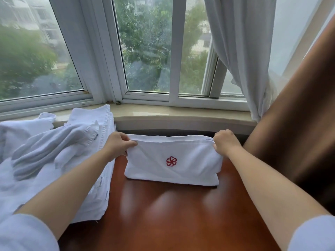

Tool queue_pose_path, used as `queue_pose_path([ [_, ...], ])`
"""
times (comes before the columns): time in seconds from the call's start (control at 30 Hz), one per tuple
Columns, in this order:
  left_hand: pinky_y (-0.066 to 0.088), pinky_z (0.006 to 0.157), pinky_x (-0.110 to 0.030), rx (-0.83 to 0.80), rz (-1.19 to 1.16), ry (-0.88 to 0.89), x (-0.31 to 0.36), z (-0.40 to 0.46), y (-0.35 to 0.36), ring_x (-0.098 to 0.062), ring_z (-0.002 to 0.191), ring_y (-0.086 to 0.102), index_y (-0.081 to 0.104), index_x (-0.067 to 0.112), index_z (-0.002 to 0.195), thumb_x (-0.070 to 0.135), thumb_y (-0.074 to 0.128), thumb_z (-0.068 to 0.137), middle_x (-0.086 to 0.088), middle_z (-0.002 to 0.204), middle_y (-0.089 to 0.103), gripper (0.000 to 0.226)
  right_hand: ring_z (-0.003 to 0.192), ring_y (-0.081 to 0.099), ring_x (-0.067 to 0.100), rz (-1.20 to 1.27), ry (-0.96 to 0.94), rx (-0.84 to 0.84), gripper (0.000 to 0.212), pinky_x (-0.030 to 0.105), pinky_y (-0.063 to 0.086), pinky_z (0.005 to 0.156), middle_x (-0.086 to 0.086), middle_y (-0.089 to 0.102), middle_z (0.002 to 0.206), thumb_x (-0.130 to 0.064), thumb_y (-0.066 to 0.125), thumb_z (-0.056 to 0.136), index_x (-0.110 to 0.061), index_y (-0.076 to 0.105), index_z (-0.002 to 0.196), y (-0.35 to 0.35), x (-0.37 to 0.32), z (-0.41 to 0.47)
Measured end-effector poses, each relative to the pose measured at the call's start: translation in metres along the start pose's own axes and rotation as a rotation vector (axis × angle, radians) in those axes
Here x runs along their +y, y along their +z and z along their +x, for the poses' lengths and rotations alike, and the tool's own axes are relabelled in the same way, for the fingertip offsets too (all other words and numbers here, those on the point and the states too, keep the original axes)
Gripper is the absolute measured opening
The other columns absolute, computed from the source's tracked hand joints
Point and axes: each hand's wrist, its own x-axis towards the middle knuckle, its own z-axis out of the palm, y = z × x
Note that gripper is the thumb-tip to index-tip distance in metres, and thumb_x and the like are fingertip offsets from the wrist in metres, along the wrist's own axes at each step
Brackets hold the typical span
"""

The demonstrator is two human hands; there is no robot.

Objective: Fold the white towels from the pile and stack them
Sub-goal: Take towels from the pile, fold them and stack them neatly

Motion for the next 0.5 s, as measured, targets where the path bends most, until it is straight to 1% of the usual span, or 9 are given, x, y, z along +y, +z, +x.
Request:
queue_pose_path([
  [0.1,0.052,0.049,-0.03,0.056,-0.007,0.036,-0.005,-0.002,0.007,-0.024,0.052,0.056,0.056,0.001,0.058,0.008,0.076,0.078,-0.012,0.059,0.054,0.029,0.099,0.056,0.023,0.091,-0.008,0.082,0.022,0.03,0.035,0.081,0.004,0.062,0.105,-0.018,0.043,0.09,-0.012,0.064,0.096,0.001,-0.007,-0.002],
  [0.2,0.039,0.052,-0.024,0.092,0.138,0.221,-0.009,-0.003,0.006,-0.014,0.051,0.044,0.054,0.001,0.056,0.013,0.077,0.077,-0.004,0.055,0.048,0.033,0.099,0.055,0.023,0.118,-0.062,0.103,0.021,0.029,0.035,0.082,0.004,0.061,0.104,-0.019,0.043,0.091,-0.012,0.062,0.097,0.0,-0.012,-0.003],
  [0.27,0.035,0.053,-0.023,0.032,0.23,0.334,-0.01,-0.004,0.003,-0.012,0.052,0.038,0.055,0.004,0.058,0.016,0.079,0.077,0.001,0.056,0.045,0.033,0.097,0.055,0.024,0.17,-0.103,0.103,0.012,0.029,0.035,0.081,0.003,0.06,0.098,-0.016,0.043,0.091,-0.017,0.056,0.092,0.0,-0.012,-0.005],
  [0.3,0.036,0.054,-0.022,-0.01,0.278,0.377,-0.01,-0.004,0.001,-0.012,0.053,0.039,0.056,0.006,0.06,0.018,0.08,0.077,0.002,0.058,0.047,0.031,0.093,0.054,0.024,0.196,-0.121,0.104,0.008,0.028,0.034,0.079,0.002,0.057,0.092,-0.013,0.042,0.091,-0.018,0.049,0.088,0.0,-0.012,-0.006],
  [0.33,0.038,0.056,-0.021,-0.051,0.332,0.406,-0.01,-0.004,-0.001,-0.012,0.055,0.041,0.058,0.009,0.062,0.019,0.08,0.076,0.003,0.061,0.049,0.029,0.09,0.053,0.024,0.21,-0.138,0.092,0.009,0.027,0.033,0.076,0.001,0.053,0.087,-0.01,0.042,0.091,-0.018,0.043,0.087,0.0,-0.013,-0.007],
  [0.37,0.04,0.057,-0.022,-0.086,0.391,0.425,-0.01,-0.004,-0.003,-0.013,0.057,0.045,0.059,0.012,0.064,0.021,0.081,0.076,0.003,0.064,0.052,0.026,0.088,0.052,0.023,0.229,-0.141,0.066,0.011,0.027,0.033,0.075,0.0,0.052,0.086,-0.008,0.041,0.091,-0.019,0.042,0.09,0.002,-0.013,-0.009],
  [0.4,0.041,0.059,-0.022,-0.119,0.45,0.434,-0.009,-0.004,-0.005,-0.014,0.06,0.047,0.061,0.014,0.067,0.023,0.08,0.077,0.002,0.067,0.055,0.023,0.089,0.052,0.023,0.248,-0.146,0.032,0.016,0.026,0.036,0.076,0.001,0.054,0.089,-0.006,0.041,0.092,-0.02,0.046,0.096,0.003,-0.015,-0.011],
  [0.47,0.041,0.061,-0.019,-0.182,0.569,0.421,-0.01,-0.003,-0.008,-0.016,0.065,0.052,0.069,0.013,0.076,0.024,0.078,0.08,0.004,0.071,0.057,0.014,0.099,0.056,0.024,0.279,-0.125,-0.095,0.032,0.028,0.045,0.084,0.004,0.061,0.105,-0.005,0.045,0.092,-0.02,0.054,0.119,0.006,-0.018,-0.014],
  [0.5,0.041,0.063,-0.018,-0.222,0.633,0.407,-0.012,-0.003,-0.009,-0.016,0.069,0.054,0.071,0.013,0.082,0.023,0.076,0.082,0.005,0.075,0.059,0.012,0.103,0.057,0.024,0.303,-0.094,-0.175,0.036,0.028,0.047,0.085,0.004,0.061,0.112,-0.006,0.048,0.091,-0.018,0.055,0.124,0.007,-0.019,-0.015],
])
